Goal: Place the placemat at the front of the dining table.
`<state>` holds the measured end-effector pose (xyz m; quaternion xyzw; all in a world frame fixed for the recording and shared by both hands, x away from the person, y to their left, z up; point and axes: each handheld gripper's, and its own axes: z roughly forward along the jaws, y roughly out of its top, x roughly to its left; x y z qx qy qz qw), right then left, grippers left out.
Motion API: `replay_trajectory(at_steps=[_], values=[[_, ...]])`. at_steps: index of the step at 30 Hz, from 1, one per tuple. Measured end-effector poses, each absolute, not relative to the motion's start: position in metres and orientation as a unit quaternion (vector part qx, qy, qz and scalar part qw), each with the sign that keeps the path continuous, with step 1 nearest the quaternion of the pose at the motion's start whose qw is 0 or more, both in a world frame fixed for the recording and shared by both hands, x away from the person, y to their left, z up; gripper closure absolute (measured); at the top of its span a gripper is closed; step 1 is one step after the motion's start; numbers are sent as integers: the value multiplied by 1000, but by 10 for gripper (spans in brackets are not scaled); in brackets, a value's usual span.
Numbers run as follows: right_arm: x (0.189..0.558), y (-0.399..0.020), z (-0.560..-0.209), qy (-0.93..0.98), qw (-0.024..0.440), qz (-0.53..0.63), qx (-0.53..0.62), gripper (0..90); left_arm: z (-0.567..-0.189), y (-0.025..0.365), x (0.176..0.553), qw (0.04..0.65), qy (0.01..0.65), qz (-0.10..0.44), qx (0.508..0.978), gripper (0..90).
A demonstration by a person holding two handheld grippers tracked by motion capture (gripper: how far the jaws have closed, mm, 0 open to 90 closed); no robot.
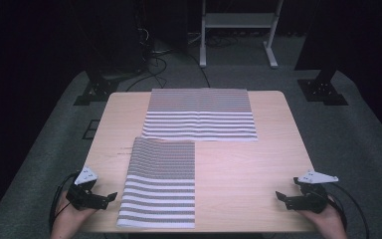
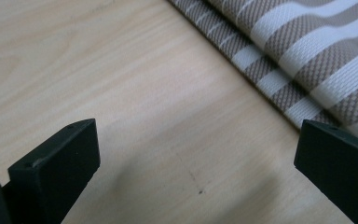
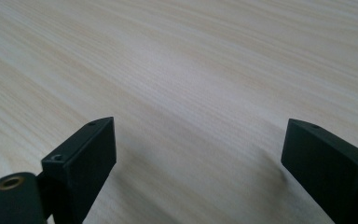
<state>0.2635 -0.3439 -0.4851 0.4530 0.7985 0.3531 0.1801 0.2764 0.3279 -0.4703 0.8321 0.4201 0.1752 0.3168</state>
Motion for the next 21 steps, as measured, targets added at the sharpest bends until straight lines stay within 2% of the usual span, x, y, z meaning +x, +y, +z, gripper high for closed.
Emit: replay_trajectory(at_steps=[5,13,21], values=[[260,-348,-488,800,189,348,451,89,-477,328,275,311,421,170,835,0],[259,-348,-488,799,190,348,452,90,-484,329,271,343,416,181,822,0],[259,-348,-488,799,190,348,452,90,-484,325,273,346,414,181,822,0]])
